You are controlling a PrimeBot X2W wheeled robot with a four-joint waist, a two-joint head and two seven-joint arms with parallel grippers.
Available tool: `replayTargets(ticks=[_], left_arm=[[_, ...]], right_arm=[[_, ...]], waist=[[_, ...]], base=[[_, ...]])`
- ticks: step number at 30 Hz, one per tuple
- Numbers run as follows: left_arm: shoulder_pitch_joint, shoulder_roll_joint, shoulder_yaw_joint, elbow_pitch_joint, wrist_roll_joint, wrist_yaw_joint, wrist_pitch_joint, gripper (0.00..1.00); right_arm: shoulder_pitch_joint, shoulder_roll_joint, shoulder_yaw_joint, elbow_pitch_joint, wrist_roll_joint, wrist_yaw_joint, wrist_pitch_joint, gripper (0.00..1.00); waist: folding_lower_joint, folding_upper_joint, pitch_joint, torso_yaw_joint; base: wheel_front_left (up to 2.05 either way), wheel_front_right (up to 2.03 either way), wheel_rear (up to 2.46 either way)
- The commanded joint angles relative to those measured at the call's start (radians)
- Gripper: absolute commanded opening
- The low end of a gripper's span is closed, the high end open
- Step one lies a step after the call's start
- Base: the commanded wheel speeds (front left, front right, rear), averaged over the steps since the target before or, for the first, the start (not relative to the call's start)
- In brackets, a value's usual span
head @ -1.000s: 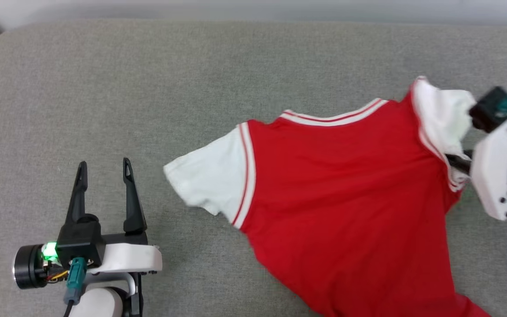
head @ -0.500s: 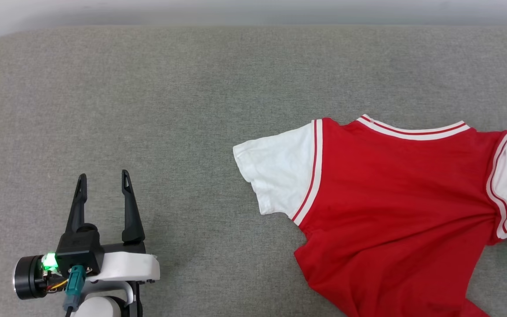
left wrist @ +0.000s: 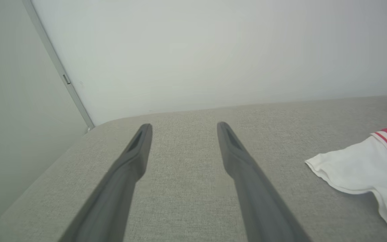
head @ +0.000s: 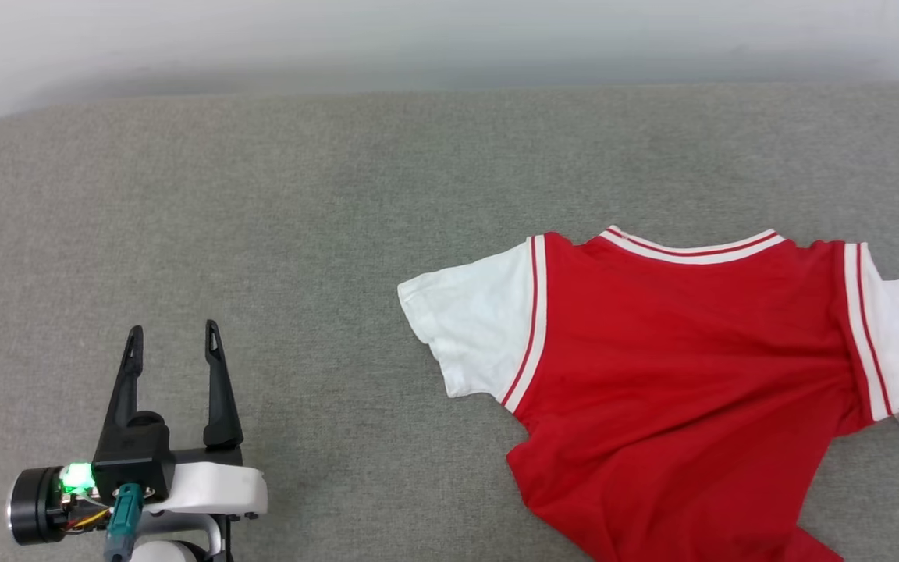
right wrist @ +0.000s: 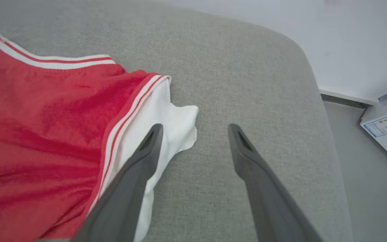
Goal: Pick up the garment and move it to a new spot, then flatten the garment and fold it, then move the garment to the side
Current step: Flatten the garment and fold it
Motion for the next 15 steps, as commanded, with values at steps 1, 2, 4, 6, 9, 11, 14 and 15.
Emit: replayTargets(ticks=[1, 2, 4, 6, 9, 11, 14, 15], left_arm=[[0.000, 0.014, 0.004, -0.002, 0.012, -0.010, -0.002, 1.00], [-0.009, 0.023, 0.003, 0.001, 0.017, -0.019, -0.002, 1.00], [-0.033, 0.041, -0.001, 0.007, 0.027, -0.033, -0.002, 1.00], [-0.060, 0.061, -0.009, 0.022, 0.037, -0.052, -0.002, 1.00], [-0.131, 0.103, -0.021, 0.050, 0.046, -0.096, 0.005, 1.00], [-0.188, 0.126, -0.032, 0.068, 0.044, -0.130, 0.016, 1.00], [-0.281, 0.160, -0.048, 0.106, 0.039, -0.188, 0.049, 1.00], [-0.312, 0.169, -0.056, 0.115, 0.041, -0.204, 0.068, 1.00]], right_arm=[[0.032, 0.038, -0.065, -0.015, -0.055, -0.001, -0.044, 1.00], [0.039, 0.053, -0.107, -0.025, -0.093, -0.001, -0.069, 1.00], [0.062, 0.098, -0.191, -0.059, -0.160, -0.001, -0.115, 1.00], [0.094, 0.155, -0.281, -0.106, -0.235, -0.001, -0.158, 1.00], [0.144, 0.261, -0.407, -0.214, -0.349, -0.001, -0.210, 1.00], [0.182, 0.342, -0.476, -0.308, -0.417, -0.001, -0.239, 1.00], [0.240, 0.468, -0.544, -0.445, -0.498, -0.001, -0.265, 1.00], [0.256, 0.502, -0.559, -0.488, -0.520, -0.001, -0.272, 1.00]], waist=[[0.0000, 0.0000, -0.016, -0.016], [0.0000, 0.0000, -0.021, -0.020], [0.0000, 0.0000, -0.028, -0.026], [0.0000, 0.0000, -0.035, -0.033], [0.0000, 0.0000, -0.041, -0.045], [0.0000, 0.0000, -0.042, -0.052], [0.0000, 0.0000, -0.040, -0.063], [0.0000, 0.0000, -0.039, -0.067]], base=[[0.00, 0.00, 0.00], [0.00, 0.00, 0.00], [0.00, 0.00, 0.00], [0.00, 0.00, 0.00], [0.00, 0.00, 0.00], [0.00, 0.00, 0.00], [0.00, 0.00, 0.00], [0.00, 0.00, 0.00]])
